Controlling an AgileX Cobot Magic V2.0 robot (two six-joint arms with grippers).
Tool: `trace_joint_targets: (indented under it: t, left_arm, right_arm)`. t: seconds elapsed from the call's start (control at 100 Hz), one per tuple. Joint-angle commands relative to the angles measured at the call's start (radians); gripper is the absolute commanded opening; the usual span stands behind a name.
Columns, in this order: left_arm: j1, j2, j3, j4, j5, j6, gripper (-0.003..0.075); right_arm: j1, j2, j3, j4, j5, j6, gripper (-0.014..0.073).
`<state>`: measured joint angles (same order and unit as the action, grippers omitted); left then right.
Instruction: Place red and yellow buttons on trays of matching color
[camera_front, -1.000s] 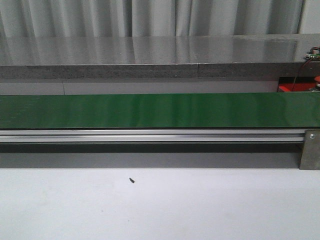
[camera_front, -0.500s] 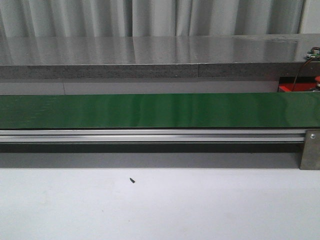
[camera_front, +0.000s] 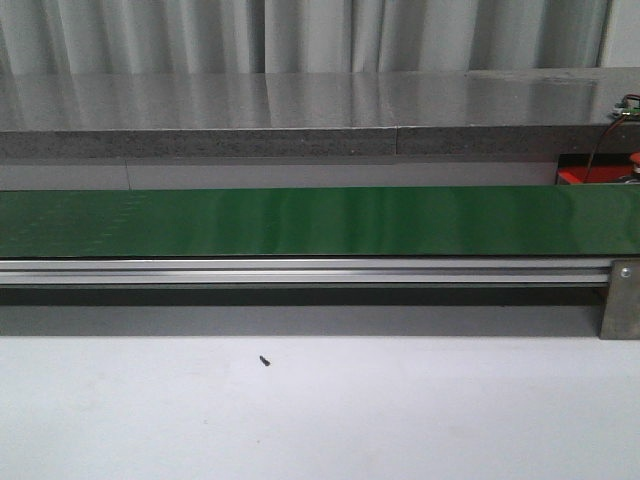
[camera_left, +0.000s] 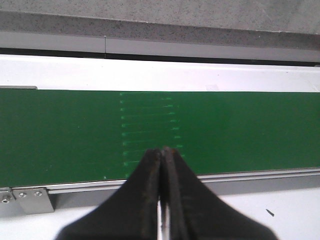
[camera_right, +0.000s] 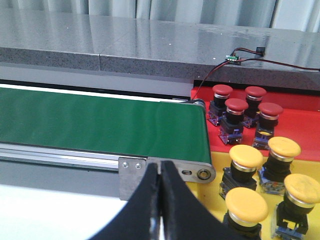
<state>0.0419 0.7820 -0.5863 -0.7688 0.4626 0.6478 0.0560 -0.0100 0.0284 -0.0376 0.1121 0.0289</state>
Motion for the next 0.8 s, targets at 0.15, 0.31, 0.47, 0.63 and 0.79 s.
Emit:
trace_joint_targets:
  t: [0.15, 0.31, 0.47, 0.63, 0.79]
  left_arm:
    - [-0.007, -0.004, -0.027, -0.031, -0.041, -0.004, -0.002]
    - [-0.007, -0.019, -0.027, 0.031, -0.071, -0.005, -0.002]
    - [-0.017, -0.094, -0.025, 0.255, -0.075, -0.18, -0.002]
    - [-0.062, -0.184, 0.019, 0.567, -0.14, -0.429, -0.002]
    - [-0.112, -0.301, 0.14, 0.842, -0.257, -0.685, -0.002]
  right_arm:
    - [-0.005, -0.018, -0.017, -0.009, -0.084, 0.001, -0.0067]
    - [-0.005, -0.018, -0.017, -0.009, -0.084, 0.001, -0.0067]
    - [-0.005, -0.018, -0.017, -0.009, -0.084, 0.001, -0.0067]
    - [-0.005, -0.018, -0.017, -0.009, -0.084, 0.001, -0.0067]
    - [-0.005, -0.018, -0.017, -0.009, -0.084, 0.001, -0.0067]
